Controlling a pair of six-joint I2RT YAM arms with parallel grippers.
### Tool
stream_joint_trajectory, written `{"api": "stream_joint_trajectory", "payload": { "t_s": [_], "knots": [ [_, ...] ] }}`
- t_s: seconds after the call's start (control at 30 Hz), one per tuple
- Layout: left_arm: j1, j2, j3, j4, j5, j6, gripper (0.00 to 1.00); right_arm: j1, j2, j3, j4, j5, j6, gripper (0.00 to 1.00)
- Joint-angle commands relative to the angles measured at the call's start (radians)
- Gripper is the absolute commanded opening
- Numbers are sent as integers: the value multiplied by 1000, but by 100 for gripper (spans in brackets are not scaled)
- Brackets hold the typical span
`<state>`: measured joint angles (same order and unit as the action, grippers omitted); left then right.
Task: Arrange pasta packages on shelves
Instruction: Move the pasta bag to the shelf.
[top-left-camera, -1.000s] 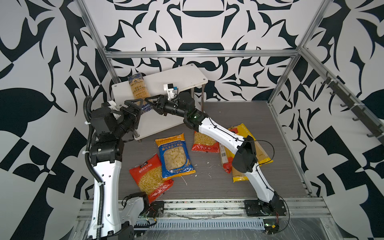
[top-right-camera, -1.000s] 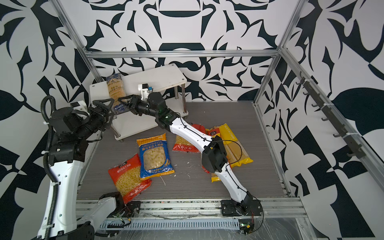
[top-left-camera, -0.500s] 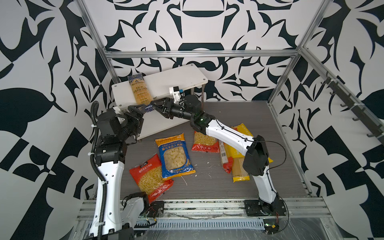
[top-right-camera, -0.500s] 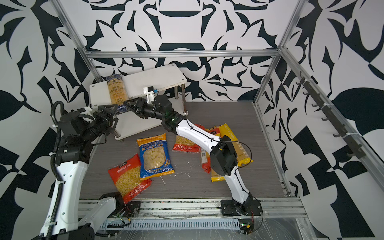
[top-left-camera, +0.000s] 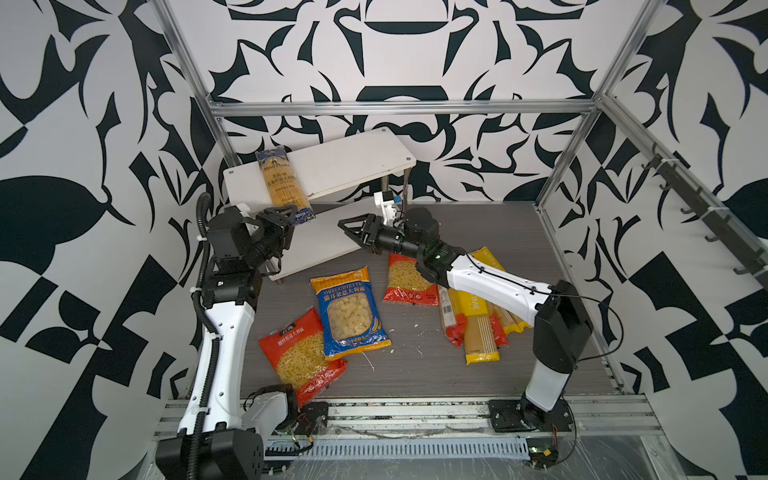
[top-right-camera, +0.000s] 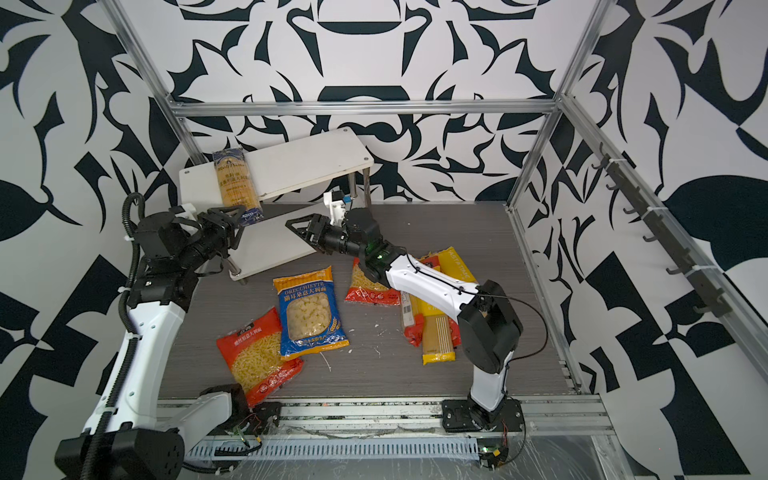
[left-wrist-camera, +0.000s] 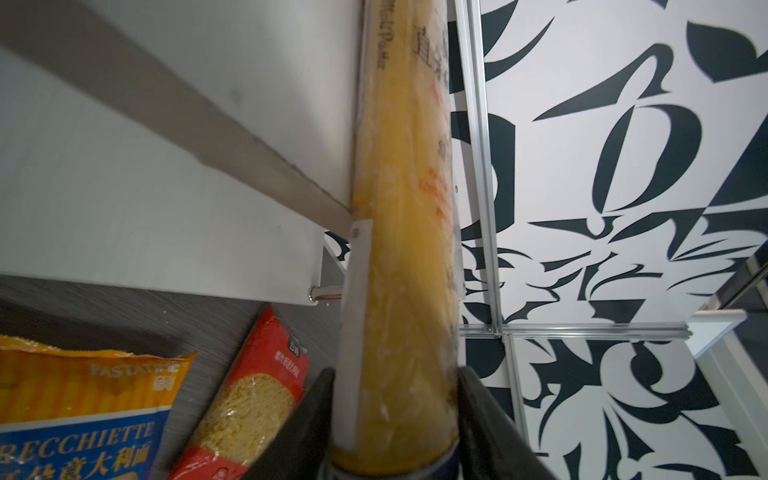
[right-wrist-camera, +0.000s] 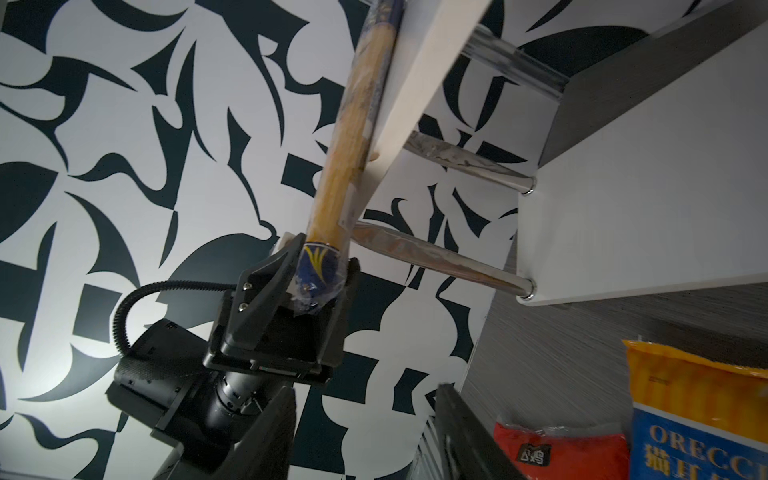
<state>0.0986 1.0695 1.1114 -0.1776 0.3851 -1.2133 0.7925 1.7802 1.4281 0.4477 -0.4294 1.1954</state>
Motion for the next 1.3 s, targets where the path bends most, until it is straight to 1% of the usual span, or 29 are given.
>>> {"api": "stream_joint_trajectory", "payload": {
  "t_s": [0.0, 0.03, 0.13, 0.23, 0.37, 0.43, 0.5, 0.67, 0.93, 1.07, 1.17, 1.2, 1.23, 1.27],
  "knots": [
    [2, 9, 51, -21, -36, 24, 34, -7, -62, -55, 69, 14, -33, 57],
    [6, 10, 77, -55, -44, 39, 28, -10, -71, -76, 73, 15, -34, 57],
    [36, 14, 153, -139, -30, 70, 15, -16, -99, -142, 94, 22, -34, 57],
    [93, 15, 189, -198, 3, 83, 12, -24, -122, -200, 119, 36, -34, 57],
    [245, 26, 218, -207, 125, 59, 6, -33, -125, -223, 131, 17, -30, 57],
    [295, 35, 238, -202, 168, 54, 6, -33, -131, -234, 142, 13, -28, 56],
    [321, 48, 255, -199, 200, 55, 6, -33, -137, -253, 150, 16, -30, 57],
    [325, 69, 269, -199, 253, 76, 5, -36, -130, -291, 184, 15, -14, 56],
    [344, 104, 233, -139, 330, 115, 3, -41, -125, -298, 196, 8, -7, 55],
    [361, 105, 239, -168, 343, 138, 2, -41, -128, -300, 195, 8, -7, 55],
    [360, 96, 235, -199, 355, 159, 5, -41, -127, -304, 196, 12, -8, 55],
    [391, 98, 229, -200, 366, 158, 5, -41, -124, -301, 196, 11, -8, 55],
    [392, 97, 223, -204, 373, 158, 8, -41, -119, -298, 198, 9, -5, 55],
    [396, 94, 218, -204, 377, 159, 13, -41, -114, -293, 200, 6, -4, 55]
  ]
}}
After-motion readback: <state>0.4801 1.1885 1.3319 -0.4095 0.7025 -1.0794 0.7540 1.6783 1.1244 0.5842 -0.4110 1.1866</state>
